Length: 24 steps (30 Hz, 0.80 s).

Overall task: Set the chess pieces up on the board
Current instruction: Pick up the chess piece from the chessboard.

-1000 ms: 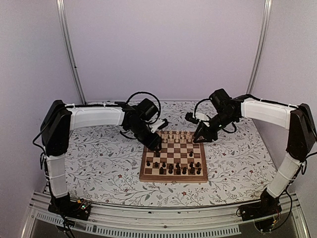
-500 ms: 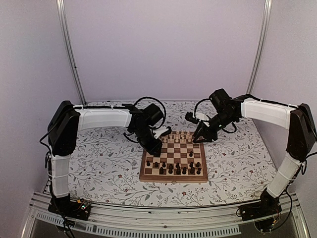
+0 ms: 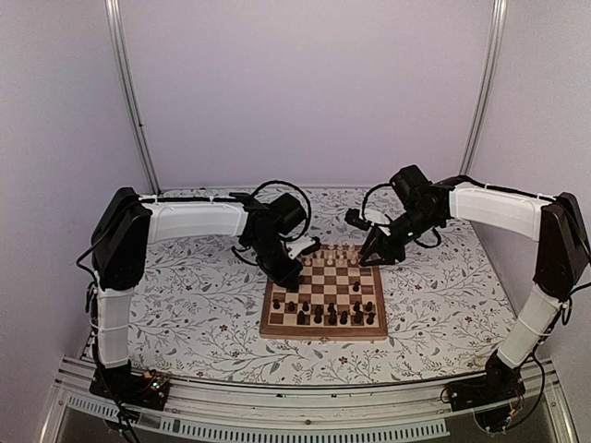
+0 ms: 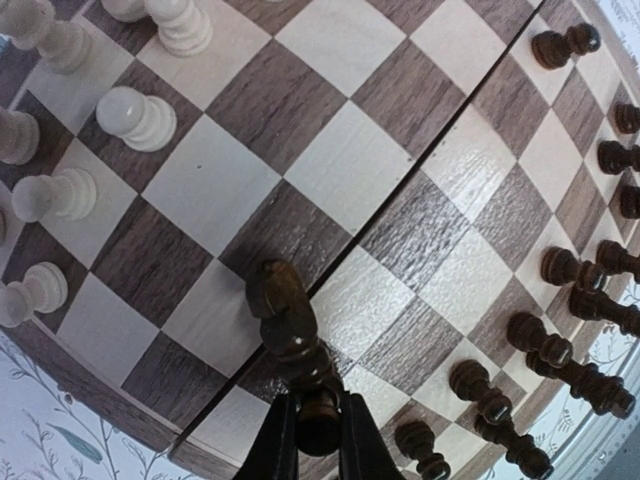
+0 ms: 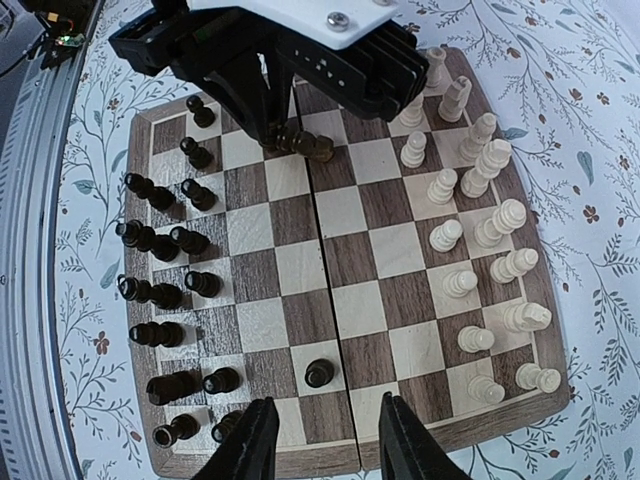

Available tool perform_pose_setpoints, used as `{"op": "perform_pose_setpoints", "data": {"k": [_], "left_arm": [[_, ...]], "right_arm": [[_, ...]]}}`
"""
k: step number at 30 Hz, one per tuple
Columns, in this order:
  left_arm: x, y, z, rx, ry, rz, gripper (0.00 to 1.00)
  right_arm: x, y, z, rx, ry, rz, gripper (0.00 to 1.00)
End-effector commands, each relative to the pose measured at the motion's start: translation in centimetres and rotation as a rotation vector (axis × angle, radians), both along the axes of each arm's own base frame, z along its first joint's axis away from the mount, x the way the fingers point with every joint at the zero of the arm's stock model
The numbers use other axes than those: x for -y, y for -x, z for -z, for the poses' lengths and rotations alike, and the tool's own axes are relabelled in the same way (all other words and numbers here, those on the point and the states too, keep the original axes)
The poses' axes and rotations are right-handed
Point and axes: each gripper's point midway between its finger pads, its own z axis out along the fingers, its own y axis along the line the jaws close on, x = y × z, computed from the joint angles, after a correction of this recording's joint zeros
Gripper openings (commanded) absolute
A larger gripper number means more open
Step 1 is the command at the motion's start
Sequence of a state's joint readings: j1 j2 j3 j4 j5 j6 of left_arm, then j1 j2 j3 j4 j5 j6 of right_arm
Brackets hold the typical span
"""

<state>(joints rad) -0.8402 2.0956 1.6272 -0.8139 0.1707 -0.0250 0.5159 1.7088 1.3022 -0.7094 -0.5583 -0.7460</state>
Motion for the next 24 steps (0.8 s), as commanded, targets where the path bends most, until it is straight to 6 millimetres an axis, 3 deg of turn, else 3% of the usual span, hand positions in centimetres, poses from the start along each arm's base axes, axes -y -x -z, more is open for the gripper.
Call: {"op": "perform_pose_setpoints", "data": {"k": [1, 6, 11, 15, 24], "left_arm": [[0.5, -0.4, -2.4, 0.083, 0.031, 0.049, 0.00], [0.5, -1.0, -5.2, 0.193, 0.082, 0.099, 0.00], [0.6, -0.9, -7.4, 0.266, 0.139, 0.145, 0.00], [0.9, -0.5, -8.6, 0.285, 0.173, 0.185, 0.00], [3.1, 1.2, -14.2, 0.370, 0.361, 0.275, 0.00]], "right_arm": [[-0.7, -1.0, -0.9, -0.002, -0.035, 0.017, 0.36], [-1.5, -2.7, -3.1, -0.027, -0.114, 0.072, 0.36], [-1.9, -3.9, -5.6, -0.167, -0.265, 0.092, 0.38], [-3.1, -3.1, -5.2, -0.325, -0.328, 0.043, 0.38], [-5.0, -1.4, -7.0, -0.648, -0.528, -0.051, 0.49]]}}
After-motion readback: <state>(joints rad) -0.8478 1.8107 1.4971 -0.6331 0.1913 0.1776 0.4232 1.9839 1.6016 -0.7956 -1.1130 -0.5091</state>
